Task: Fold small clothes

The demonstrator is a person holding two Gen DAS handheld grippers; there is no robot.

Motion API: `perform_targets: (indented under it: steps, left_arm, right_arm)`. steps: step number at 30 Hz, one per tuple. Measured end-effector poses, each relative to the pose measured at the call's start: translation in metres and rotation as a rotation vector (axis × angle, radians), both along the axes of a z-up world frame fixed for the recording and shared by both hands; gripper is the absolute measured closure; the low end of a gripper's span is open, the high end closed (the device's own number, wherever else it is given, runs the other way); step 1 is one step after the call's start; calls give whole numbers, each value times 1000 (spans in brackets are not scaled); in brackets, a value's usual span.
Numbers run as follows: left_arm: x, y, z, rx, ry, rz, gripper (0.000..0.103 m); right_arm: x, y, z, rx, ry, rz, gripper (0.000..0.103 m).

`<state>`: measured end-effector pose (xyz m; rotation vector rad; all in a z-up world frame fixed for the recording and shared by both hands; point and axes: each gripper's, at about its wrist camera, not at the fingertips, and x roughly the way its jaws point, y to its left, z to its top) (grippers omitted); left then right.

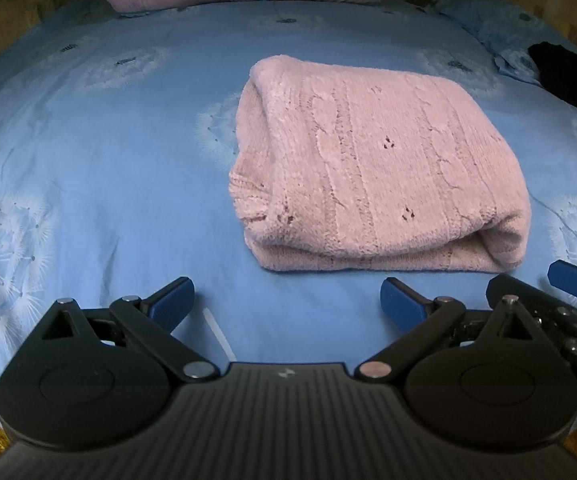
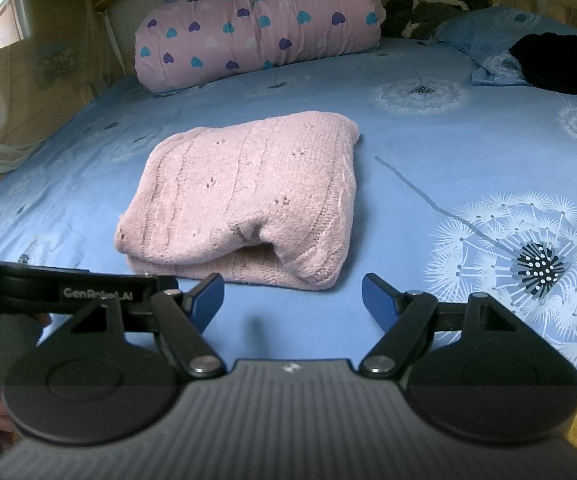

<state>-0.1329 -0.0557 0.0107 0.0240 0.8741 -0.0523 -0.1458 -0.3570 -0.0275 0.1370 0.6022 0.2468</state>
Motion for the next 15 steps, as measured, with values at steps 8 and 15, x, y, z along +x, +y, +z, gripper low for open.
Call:
perform_targets:
  steps: [8, 15]
  left_arm:
    - [-2, -1, 1, -5, 1, -6, 2]
    - [-4, -4, 2, -7, 6, -13, 2]
  right_arm:
    - [0, 1, -1, -1, 0, 1, 26]
    - [0, 1, -1, -1, 0, 1, 26]
